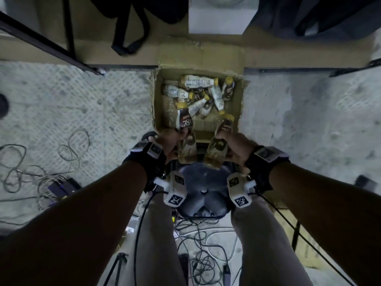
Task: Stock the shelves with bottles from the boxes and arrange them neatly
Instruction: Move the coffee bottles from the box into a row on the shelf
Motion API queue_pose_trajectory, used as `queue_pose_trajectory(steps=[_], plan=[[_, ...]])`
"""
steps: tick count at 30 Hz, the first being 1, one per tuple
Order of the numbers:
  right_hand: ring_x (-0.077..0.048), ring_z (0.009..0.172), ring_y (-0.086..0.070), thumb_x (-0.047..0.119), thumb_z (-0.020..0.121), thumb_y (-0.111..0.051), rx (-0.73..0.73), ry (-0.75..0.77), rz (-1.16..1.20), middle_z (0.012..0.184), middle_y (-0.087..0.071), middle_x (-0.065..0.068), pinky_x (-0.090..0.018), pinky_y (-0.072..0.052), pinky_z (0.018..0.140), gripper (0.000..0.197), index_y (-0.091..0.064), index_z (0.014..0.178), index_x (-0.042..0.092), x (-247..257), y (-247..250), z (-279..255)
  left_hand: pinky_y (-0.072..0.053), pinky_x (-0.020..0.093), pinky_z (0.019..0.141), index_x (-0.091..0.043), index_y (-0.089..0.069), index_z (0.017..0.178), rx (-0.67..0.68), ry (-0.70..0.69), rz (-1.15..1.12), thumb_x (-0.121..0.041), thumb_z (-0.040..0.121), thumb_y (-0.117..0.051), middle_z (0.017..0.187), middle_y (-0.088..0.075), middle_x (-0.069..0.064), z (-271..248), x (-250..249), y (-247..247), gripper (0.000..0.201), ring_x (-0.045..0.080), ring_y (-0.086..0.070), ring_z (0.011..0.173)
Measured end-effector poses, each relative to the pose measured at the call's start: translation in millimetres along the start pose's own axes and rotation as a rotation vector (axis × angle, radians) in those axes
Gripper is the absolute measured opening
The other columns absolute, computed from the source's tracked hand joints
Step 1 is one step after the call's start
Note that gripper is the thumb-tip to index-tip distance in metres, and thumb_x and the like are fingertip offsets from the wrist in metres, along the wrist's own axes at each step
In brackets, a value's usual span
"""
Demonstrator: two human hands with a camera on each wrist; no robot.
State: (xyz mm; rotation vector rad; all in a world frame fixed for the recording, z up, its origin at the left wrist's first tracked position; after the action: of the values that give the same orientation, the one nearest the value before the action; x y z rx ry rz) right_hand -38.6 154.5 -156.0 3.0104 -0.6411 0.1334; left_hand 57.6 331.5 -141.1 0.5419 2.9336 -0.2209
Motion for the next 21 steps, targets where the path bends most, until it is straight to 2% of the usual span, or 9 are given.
queue_pose_trajectory(steps=[2,4,6,8,11,13,15,17,21], plan=[[-0.032,0.093,-0.069,0.027,0.086,-0.068,0.007,0.031,0.017,0.100,-0.071,-0.016,-0.042,-0.059,0.080,0.033,-0.065,0.111,0.006,1,2,-26,-0.048,0.055,0.097,-0.008,-0.061,0.119,0.037,-0.021,-0.023,-0.026,0.099,-0.053,0.108,-0.066,0.013,-25,-4,-9,0.028,0.032,-0.063,0.104],[-0.029,0.080,-0.070,0.026,0.085,-0.069,0.016,0.056,0.075,0.095,-0.072,-0.016,-0.035,-0.060,0.070,0.032,-0.067,0.109,0.005,6,3,-54,-0.055,0.046,0.084,-0.009,-0.062,0.119,0.065,-0.048,-0.039,-0.023,0.100,-0.051,0.101,-0.070,0.010,-53,-12,-17,0.026,0.029,-0.066,0.094],[-0.027,0.073,-0.070,0.027,0.083,-0.071,0.021,0.076,0.152,0.092,-0.073,-0.015,-0.034,-0.059,0.065,0.033,-0.070,0.106,0.004,10,7,-86,-0.055,0.038,0.073,-0.012,-0.064,0.115,0.072,-0.075,-0.030,-0.022,0.100,-0.051,0.095,-0.073,0.006,-83,-20,-26,0.023,0.025,-0.068,0.087],[-0.027,0.071,-0.070,0.027,0.083,-0.071,0.028,0.114,0.192,0.088,-0.073,-0.015,-0.034,-0.057,0.061,0.034,-0.071,0.106,0.003,18,10,-119,-0.056,0.038,0.072,-0.013,-0.065,0.109,0.058,-0.117,-0.015,-0.022,0.098,-0.054,0.088,-0.074,0.003,-115,-29,-33,0.018,0.024,-0.068,0.083],[-0.033,0.086,-0.070,0.022,0.084,-0.069,0.040,0.221,0.171,0.100,-0.072,-0.020,-0.047,-0.059,0.076,0.039,-0.068,0.114,-0.003,37,19,-172,-0.057,0.037,0.067,-0.016,-0.066,0.097,0.015,-0.172,0.000,-0.022,0.095,-0.060,0.073,-0.074,-0.003,-164,-44,-43,0.008,0.022,-0.070,0.073],[-0.033,0.086,-0.071,0.022,0.083,-0.070,0.045,0.299,0.088,0.098,-0.075,-0.016,-0.048,-0.057,0.081,0.037,-0.069,0.112,-0.001,52,25,-206,-0.058,0.043,0.073,-0.017,-0.066,0.097,0.021,-0.198,-0.024,-0.020,0.094,-0.062,0.081,-0.075,0.000,-194,-53,-50,0.007,0.025,-0.070,0.081],[-0.028,0.084,-0.073,0.023,0.082,-0.070,0.046,0.376,0.017,0.093,-0.076,-0.011,-0.040,-0.059,0.075,0.032,-0.071,0.107,0.004,65,32,-238,-0.056,0.047,0.083,-0.017,-0.067,0.101,0.043,-0.223,-0.019,-0.021,0.094,-0.061,0.091,-0.074,0.001,-220,-61,-59,0.010,0.027,-0.068,0.093],[-0.023,0.080,-0.072,0.022,0.083,-0.070,0.050,0.446,-0.026,0.087,-0.076,-0.006,-0.034,-0.057,0.071,0.025,-0.072,0.103,0.006,77,38,-266,-0.057,0.044,0.080,-0.016,-0.066,0.104,0.083,-0.255,0.006,-0.022,0.095,-0.060,0.094,-0.074,0.002,-245,-68,-71,0.013,0.026,-0.068,0.094],[-0.020,0.083,-0.073,0.023,0.083,-0.070,0.082,0.566,-0.089,0.087,-0.076,-0.002,-0.038,-0.056,0.079,0.015,-0.071,0.096,0.014,100,47,-318,-0.049,0.053,0.094,-0.013,-0.064,0.110,0.137,-0.361,0.100,-0.020,0.095,-0.059,0.103,-0.070,0.006,-293,-90,-92,0.017,0.031,-0.064,0.103]])
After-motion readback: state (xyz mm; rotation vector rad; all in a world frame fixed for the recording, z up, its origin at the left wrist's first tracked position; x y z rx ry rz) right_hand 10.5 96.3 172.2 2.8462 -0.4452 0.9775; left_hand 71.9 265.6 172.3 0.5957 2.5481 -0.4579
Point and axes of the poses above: each hand's wrist, its own z-axis towards the middle knuckle, its own y-axis out of the back of the hand, x = y × z, the point moved 8 cm from there along z, towards the middle knuckle
